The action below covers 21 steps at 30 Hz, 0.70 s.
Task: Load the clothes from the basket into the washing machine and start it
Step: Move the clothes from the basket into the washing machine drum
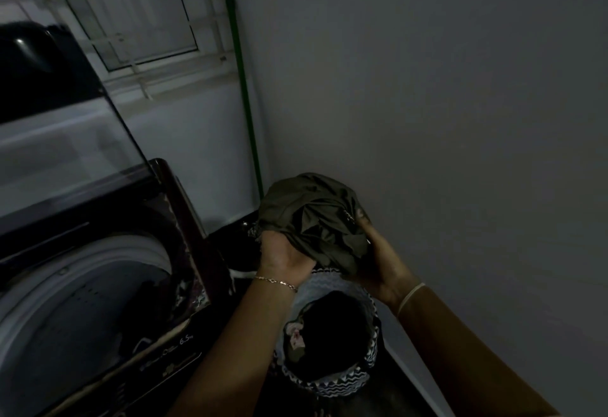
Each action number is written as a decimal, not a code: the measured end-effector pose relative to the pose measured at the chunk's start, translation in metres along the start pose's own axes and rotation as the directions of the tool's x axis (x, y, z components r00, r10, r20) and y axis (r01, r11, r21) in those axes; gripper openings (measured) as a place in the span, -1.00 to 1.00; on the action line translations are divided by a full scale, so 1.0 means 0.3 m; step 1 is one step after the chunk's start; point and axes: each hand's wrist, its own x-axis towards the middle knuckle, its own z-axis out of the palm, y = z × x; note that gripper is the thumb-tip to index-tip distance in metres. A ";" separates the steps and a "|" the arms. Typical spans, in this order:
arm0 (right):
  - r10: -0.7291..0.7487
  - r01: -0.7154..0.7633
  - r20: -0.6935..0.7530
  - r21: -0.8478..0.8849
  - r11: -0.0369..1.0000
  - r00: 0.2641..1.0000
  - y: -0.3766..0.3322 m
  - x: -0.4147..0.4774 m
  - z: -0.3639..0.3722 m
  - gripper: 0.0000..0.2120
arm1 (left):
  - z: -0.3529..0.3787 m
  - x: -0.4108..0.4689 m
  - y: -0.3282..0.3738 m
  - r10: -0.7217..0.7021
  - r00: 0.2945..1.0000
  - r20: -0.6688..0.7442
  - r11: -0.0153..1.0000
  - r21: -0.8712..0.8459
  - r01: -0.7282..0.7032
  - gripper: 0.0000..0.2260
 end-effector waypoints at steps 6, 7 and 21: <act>-0.040 0.023 0.074 0.221 0.975 0.996 -0.035 -0.028 0.009 -0.28 | 0.068 -0.009 0.006 -0.056 0.998 0.028 0.986 0.161 0.051 -0.54; -0.050 0.037 0.054 0.216 0.976 0.997 -0.040 -0.035 0.015 -0.30 | 0.082 -0.012 0.012 -0.077 0.996 0.037 0.971 0.229 0.067 -0.58; -0.140 0.140 -0.011 0.165 0.976 0.990 -0.077 -0.035 0.040 -0.82 | 0.026 -0.101 0.094 0.213 0.973 -0.089 0.905 0.394 -0.162 -0.71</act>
